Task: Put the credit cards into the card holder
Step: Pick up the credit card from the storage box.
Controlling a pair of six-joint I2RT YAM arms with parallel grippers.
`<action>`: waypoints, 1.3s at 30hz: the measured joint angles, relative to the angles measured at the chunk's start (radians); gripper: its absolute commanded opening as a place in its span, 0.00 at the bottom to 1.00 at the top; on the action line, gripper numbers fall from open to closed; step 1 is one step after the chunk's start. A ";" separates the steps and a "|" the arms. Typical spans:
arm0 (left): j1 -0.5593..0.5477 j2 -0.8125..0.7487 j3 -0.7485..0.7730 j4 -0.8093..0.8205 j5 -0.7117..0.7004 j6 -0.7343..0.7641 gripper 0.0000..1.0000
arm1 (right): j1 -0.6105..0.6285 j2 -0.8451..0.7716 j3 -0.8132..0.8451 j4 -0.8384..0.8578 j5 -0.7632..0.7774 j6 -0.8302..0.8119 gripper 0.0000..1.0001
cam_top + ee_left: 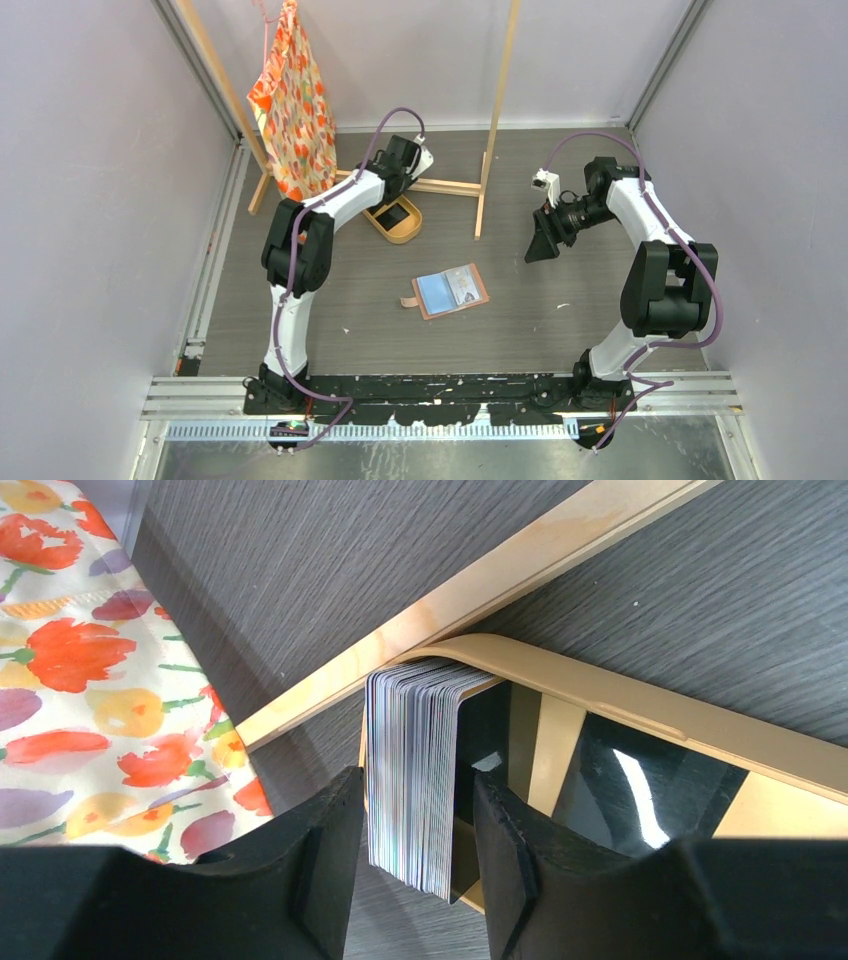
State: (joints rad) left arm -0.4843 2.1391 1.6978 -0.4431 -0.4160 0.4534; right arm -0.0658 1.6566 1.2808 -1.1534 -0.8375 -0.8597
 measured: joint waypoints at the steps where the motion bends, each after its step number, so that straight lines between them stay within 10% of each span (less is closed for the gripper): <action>1: 0.000 0.000 0.000 0.001 0.000 0.000 0.42 | 0.000 0.000 0.000 0.000 0.000 0.000 0.75; 26: -0.005 -0.019 -0.042 0.043 -0.003 -0.001 0.22 | 0.000 0.015 0.002 -0.016 -0.004 -0.008 0.75; 39: -0.005 -0.030 -0.047 0.051 -0.011 -0.001 0.29 | 0.000 0.015 0.002 -0.026 -0.006 -0.014 0.75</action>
State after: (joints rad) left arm -0.4896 2.1090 1.6505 -0.3920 -0.4267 0.4526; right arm -0.0658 1.6714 1.2831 -1.1790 -0.8440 -0.8742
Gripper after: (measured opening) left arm 0.205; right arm 0.748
